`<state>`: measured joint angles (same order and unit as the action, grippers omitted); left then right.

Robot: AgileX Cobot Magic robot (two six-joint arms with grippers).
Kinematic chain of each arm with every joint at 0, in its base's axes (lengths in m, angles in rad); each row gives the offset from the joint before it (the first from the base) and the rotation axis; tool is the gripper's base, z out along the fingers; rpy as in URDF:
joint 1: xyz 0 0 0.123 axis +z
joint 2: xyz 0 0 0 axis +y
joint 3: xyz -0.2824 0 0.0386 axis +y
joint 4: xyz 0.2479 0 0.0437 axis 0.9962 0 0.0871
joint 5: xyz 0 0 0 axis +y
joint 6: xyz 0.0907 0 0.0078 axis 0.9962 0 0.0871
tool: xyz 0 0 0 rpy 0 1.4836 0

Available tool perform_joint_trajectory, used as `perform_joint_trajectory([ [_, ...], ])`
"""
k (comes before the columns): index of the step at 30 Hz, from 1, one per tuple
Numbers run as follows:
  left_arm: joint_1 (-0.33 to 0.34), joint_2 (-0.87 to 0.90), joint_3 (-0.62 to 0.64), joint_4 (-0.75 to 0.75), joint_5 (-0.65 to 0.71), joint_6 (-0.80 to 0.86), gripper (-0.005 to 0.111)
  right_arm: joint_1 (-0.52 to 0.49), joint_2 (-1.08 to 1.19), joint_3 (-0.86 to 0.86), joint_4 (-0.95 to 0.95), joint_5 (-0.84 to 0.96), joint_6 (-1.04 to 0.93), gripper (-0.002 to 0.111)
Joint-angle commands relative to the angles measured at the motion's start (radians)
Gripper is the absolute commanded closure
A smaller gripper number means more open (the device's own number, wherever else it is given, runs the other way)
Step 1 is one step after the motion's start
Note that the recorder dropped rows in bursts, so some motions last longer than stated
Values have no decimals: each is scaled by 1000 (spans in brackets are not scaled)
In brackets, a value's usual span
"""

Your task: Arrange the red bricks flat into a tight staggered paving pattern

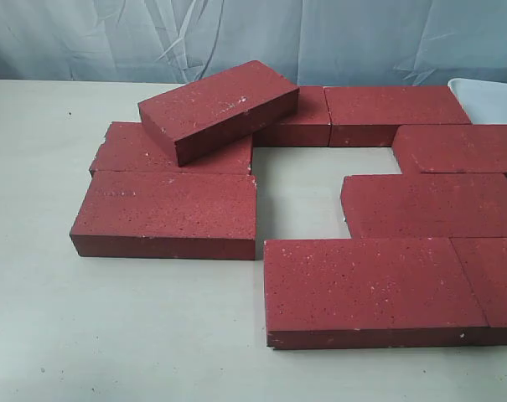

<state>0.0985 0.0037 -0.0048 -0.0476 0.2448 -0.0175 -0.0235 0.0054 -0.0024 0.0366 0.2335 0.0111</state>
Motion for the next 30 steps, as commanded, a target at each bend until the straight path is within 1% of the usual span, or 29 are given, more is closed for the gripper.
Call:
perform_joint_trajectory([
  [1,2,-4,5,0,-14,-1,107,3,-5,2,0,-38,-3,108],
  [11,2,-4,5,0,-14,-1,107,3,-5,2,0,-228,-3,108],
  [15,2,-4,5,0,-14,-1,107,3,-5,2,0,-351,-3,108],
  [21,2,-4,5,0,-14,-1,107,3,-5,2,0,-487,-3,108],
  [26,2,-4,5,0,-14,-1,107,3,-5,2,0,-558,-3,108],
  [30,2,-4,5,0,-14,-1,107,3,-5,2,0,-557,-3,108],
])
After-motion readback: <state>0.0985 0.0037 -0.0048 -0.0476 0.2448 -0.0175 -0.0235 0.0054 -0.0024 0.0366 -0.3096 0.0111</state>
